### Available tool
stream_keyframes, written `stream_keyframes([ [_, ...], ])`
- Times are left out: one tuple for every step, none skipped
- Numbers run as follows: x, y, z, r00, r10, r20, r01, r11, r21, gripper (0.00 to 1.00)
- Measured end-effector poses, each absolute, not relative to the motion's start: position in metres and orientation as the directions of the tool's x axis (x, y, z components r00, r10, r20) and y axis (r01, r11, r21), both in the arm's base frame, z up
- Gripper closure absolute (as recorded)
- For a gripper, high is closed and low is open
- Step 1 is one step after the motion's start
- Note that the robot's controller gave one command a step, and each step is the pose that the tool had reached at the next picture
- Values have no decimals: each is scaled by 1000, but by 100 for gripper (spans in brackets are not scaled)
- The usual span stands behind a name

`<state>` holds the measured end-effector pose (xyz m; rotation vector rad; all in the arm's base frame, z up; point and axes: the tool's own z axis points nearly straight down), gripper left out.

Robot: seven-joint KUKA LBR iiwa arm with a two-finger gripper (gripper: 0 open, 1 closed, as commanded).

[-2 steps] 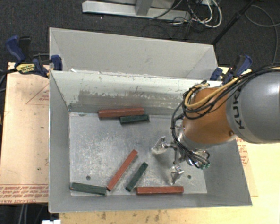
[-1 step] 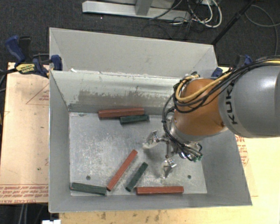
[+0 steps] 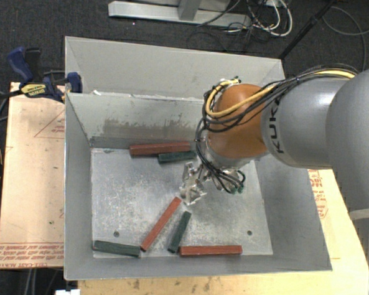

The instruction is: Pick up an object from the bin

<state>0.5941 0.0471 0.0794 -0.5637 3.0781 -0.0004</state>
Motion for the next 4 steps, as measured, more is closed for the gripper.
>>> stream_keyframes([
  [593, 47, 77, -935, -354, -14, -354, 935, -2, 0],
  [593, 47, 77, -935, -355, -14, -355, 935, -3, 0],
  [592, 49, 77, -932, -363, -16, -363, 932, -4, 0],
  [579, 31, 89, -901, -433, -4, -433, 901, 1, 0],
])
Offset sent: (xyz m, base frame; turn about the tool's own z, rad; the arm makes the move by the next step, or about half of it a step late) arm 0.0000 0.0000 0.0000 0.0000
